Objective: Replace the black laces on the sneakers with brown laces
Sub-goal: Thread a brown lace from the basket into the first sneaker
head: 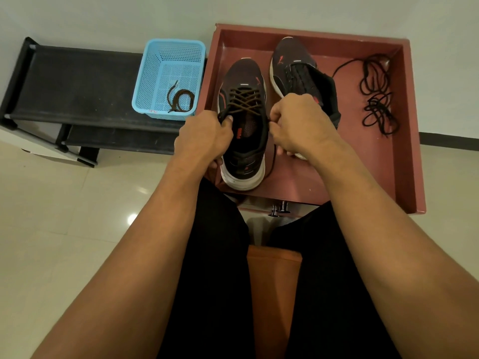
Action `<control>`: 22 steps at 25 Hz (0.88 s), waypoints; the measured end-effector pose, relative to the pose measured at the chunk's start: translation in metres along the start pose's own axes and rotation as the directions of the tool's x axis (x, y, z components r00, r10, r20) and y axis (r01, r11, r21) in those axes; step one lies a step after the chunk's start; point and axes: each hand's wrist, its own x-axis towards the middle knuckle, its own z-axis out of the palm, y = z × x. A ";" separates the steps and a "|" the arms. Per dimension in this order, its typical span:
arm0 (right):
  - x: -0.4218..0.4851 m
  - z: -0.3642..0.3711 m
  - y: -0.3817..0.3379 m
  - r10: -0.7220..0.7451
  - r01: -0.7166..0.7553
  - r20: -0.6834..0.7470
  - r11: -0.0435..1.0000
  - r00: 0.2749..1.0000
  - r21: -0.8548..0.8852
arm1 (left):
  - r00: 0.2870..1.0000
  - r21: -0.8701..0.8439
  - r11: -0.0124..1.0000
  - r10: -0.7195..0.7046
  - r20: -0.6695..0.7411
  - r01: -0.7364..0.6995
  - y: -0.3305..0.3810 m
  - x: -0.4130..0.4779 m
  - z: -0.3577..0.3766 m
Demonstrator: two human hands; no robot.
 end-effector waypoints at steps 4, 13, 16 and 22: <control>-0.003 -0.002 -0.005 0.068 -0.065 0.065 0.997 0.996 -0.041 | 1.000 -0.051 0.999 0.005 0.011 -0.005 0.000 0.001 -0.001; -0.010 -0.020 0.011 -0.101 0.119 -0.090 0.967 0.991 0.227 | 0.960 0.021 0.983 0.183 -0.211 -0.182 0.001 -0.008 -0.016; -0.007 -0.019 0.011 -0.071 0.143 -0.159 0.847 0.985 0.511 | 0.898 -0.158 0.919 0.296 -0.324 -0.360 0.001 -0.001 -0.017; 0.004 -0.014 0.013 -0.079 0.135 -0.110 0.628 0.991 0.766 | 0.931 -0.630 0.692 0.190 -0.311 -0.352 0.011 -0.011 -0.017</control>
